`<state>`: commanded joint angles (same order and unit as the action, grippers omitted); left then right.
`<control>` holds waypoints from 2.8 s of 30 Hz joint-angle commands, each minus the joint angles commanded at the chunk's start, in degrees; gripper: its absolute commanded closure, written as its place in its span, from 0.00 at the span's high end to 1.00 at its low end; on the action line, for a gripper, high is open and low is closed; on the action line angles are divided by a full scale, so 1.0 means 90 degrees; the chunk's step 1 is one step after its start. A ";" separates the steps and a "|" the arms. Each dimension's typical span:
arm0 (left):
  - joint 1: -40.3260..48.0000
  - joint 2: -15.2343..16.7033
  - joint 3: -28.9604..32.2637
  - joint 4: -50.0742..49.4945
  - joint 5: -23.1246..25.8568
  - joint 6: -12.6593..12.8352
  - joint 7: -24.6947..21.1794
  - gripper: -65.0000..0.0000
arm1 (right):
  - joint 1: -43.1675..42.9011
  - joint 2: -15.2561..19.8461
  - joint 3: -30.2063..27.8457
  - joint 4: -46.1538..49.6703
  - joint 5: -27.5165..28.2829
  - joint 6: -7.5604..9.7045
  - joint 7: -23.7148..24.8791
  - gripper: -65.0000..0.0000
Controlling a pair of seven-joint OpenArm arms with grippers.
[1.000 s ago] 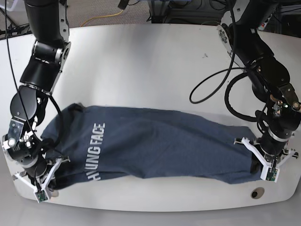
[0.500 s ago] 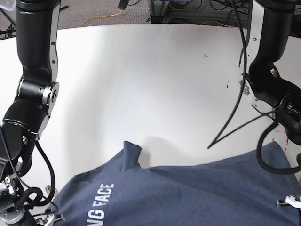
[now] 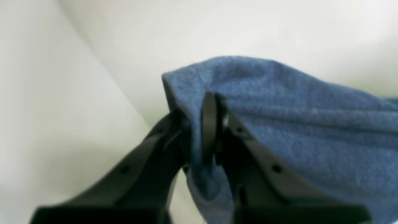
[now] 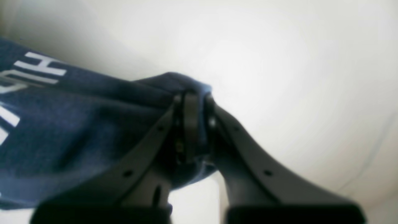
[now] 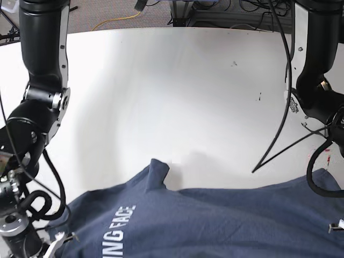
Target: Fold the T-shirt properly
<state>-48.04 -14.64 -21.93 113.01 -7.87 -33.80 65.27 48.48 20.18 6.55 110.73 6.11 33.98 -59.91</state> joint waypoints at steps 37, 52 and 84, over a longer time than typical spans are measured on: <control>0.7101 0.0625 -0.1602 0.0107 0.0010 -0.0689 -0.0430 0.00 | -0.6320 -0.1963 0.2745 0.0615 0.0147 0.0669 -0.0010 0.00; 0.7619 0.0352 -0.1807 -0.0147 0.0010 -0.0689 -0.0440 0.00 | -0.7746 -0.1885 0.3106 0.0527 0.1836 0.0669 -0.0195 0.00; 0.7590 0.0352 -0.1778 -0.0156 0.0059 -0.0689 -0.0860 0.00 | -0.6818 -0.0918 0.3067 -0.1436 0.5109 0.0669 -0.1817 0.61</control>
<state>20.26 -11.47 -37.93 111.60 -7.34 -40.00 57.54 -12.88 11.91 34.15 97.80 52.09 40.00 -76.26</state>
